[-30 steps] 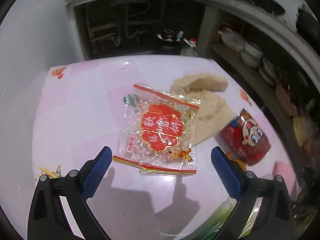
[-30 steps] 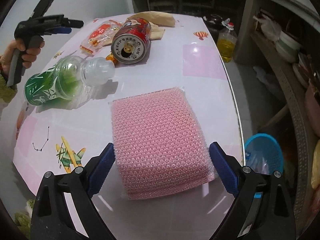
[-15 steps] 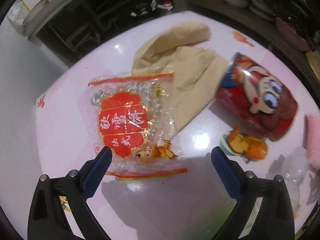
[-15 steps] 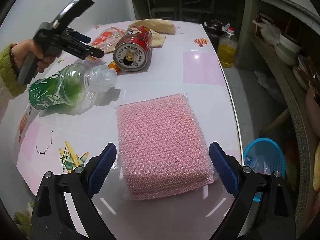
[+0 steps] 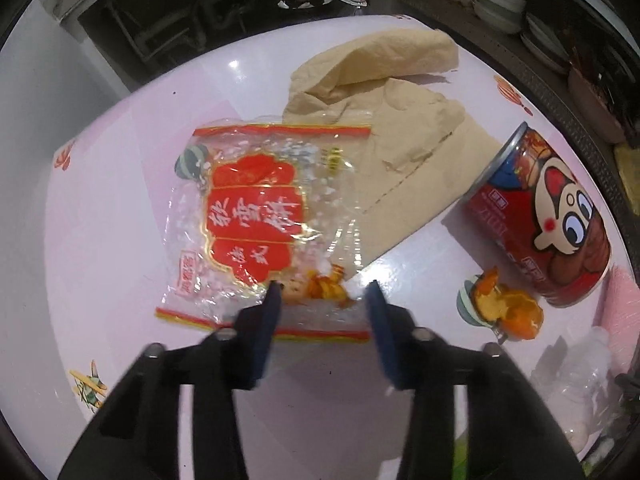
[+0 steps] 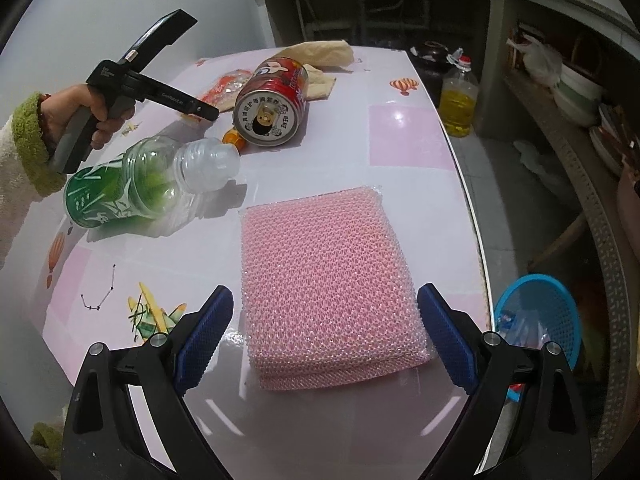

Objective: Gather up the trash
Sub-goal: 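Grasp and lift the red-printed snack packet with the left tool while the right tool holds the pad, then carry the snack packet and pink pad to the wastebasket and open both tools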

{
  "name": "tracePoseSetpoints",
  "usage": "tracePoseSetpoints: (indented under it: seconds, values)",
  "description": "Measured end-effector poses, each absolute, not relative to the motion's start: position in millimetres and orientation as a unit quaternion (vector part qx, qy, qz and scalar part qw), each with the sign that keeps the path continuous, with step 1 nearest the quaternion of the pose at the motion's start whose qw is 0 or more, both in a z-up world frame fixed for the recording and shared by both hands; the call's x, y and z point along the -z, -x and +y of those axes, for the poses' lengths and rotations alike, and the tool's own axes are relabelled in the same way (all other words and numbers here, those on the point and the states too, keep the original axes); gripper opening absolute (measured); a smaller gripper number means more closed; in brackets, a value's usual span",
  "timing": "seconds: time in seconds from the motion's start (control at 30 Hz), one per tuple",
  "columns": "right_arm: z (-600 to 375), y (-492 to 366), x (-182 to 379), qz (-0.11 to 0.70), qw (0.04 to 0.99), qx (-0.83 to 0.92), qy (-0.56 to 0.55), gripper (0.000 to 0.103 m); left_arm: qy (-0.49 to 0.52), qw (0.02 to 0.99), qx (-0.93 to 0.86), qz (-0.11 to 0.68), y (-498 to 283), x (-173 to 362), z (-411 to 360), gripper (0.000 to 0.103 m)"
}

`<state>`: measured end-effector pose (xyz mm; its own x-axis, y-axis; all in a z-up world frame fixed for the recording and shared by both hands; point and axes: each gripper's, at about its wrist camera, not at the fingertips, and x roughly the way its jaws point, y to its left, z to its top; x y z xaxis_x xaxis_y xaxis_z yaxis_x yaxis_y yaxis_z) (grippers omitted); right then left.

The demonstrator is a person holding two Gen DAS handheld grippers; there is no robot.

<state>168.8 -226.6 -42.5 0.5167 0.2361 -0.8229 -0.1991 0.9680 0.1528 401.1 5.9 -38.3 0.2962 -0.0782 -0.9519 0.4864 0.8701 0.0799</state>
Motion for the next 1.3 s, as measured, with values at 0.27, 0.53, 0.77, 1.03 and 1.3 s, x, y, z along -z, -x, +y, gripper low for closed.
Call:
tracePoseSetpoints:
  seconds: [0.27, 0.53, 0.77, 1.03, 1.3]
  values:
    - [-230.8, -164.2, 34.4, 0.463, 0.877, -0.123, -0.022, 0.087, -0.177, 0.8, 0.181, 0.544, -393.0, 24.1, 17.5, 0.008]
    - [-230.9, -167.9, 29.1, 0.453, 0.885, -0.111, -0.004, 0.087, -0.151, 0.845, 0.153, 0.49, -367.4, -18.1, 45.5, 0.001]
    - [-226.6, -168.6, 31.1, 0.454, 0.884, -0.109, 0.007, 0.082, -0.069, 0.896, 0.125, 0.421, -322.7, -59.6, 81.1, 0.001]
    - [-214.4, -176.1, 40.2, 0.471, 0.874, -0.112, 0.038, 0.082, -0.006, 0.941, 0.139, 0.307, -248.5, -126.1, 104.2, 0.001]
    - [-205.5, -184.6, 53.1, 0.495, 0.86, -0.109, 0.066, 0.08, 0.081, 0.939, 0.241, 0.233, -168.3, -167.2, 106.5, 0.001]
